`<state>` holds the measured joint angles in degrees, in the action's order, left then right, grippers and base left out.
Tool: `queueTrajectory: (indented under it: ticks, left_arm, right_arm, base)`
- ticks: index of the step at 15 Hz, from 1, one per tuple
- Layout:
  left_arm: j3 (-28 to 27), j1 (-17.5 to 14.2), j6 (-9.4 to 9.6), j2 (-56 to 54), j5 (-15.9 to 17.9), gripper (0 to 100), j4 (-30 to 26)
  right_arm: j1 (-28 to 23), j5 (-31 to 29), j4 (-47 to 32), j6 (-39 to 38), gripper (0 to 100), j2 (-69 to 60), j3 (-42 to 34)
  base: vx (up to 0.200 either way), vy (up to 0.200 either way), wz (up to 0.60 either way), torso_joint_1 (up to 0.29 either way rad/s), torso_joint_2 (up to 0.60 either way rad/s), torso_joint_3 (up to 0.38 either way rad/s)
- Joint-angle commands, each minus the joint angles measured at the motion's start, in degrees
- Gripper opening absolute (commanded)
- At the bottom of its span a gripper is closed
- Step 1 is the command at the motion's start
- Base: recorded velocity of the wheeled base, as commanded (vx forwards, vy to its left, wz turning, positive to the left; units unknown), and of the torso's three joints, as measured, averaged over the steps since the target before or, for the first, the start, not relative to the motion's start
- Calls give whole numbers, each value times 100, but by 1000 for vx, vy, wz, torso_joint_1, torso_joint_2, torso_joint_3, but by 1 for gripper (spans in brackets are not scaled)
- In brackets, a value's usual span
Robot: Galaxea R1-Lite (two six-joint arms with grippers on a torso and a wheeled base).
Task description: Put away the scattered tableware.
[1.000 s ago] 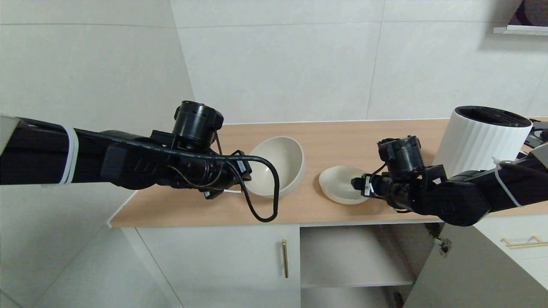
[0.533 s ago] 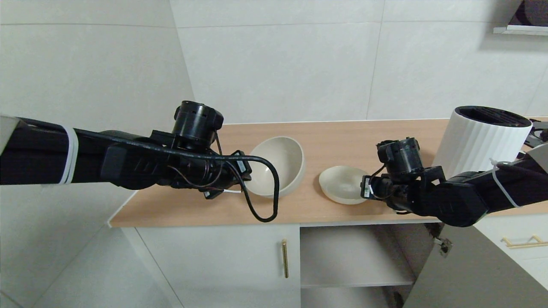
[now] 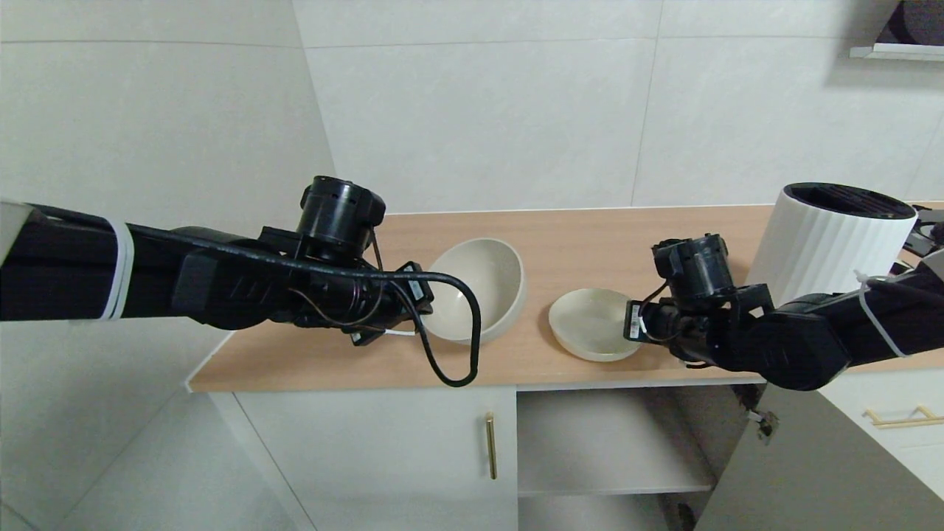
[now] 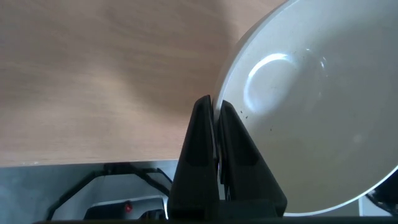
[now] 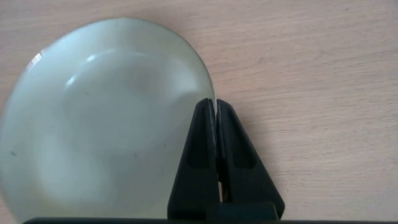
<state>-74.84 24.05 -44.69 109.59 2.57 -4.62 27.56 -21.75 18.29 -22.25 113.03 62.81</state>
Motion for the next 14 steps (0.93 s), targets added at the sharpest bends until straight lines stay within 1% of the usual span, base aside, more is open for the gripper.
queueTrajectory:
  ticks: [1, 2, 4, 5, 6, 7, 8, 9, 10, 11, 14]
  left_arm:
    - [83, 12, -5, -158, -2, 0, -4]
    - [110, 12, -5, -202, 6, 0, -4]
    - [470, 29, 13, -755, 15, 0, 5]
    - [628, 29, 92, -931, 24, 0, 5]
    - [822, 29, 242, -1133, 24, 0, 5]
    - [901, 29, 294, -1239, 24, 0, 5]
    - [1050, 29, 444, -1458, 24, 0, 5]
    - [1173, 29, 663, -1608, 33, 0, 5]
    - [1305, 29, 936, -1713, 33, 0, 5]
    - [1375, 29, 1094, -1775, 33, 0, 5]
    - [1393, 29, 1112, -1740, 33, 0, 5]
  right_arm:
    - [3, 13, -80, 1, 0, -308, -84]
    - [3, 21, -132, -8, 0, -370, -93]
    - [12, 487, -985, -8, 0, -1152, -155]
    - [12, 751, -1301, -8, 0, -1407, -163]
    - [21, 1076, -1706, -8, 0, -1732, -172]
    - [21, 1226, -1908, -8, 0, -1881, -172]
    - [12, 1445, -2338, -16, 0, -2180, -216]
    - [12, 1595, -2549, -34, 0, -2338, -304]
    - [12, 1674, -2576, -34, 0, -2435, -348]
    - [12, 1674, -2584, -25, 0, -2453, -348]
    - [12, 1674, -2593, -25, 0, -2435, -357]
  base:
    - [0, 0, 0, 0, 0, 0]
    - [0, 0, 0, 0, 0, 0]
    - [0, 0, 0, 0, 0, 0]
    - [0, 0, 0, 0, 0, 0]
    - [0, 0, 0, 0, 0, 0]
    - [0, 0, 0, 0, 0, 0]
    - [0, 0, 0, 0, 0, 0]
    - [0, 0, 0, 0, 0, 0]
    - [0, 0, 0, 0, 0, 0]
    - [0, 0, 0, 0, 0, 0]
    - [0, 0, 0, 0, 0, 0]
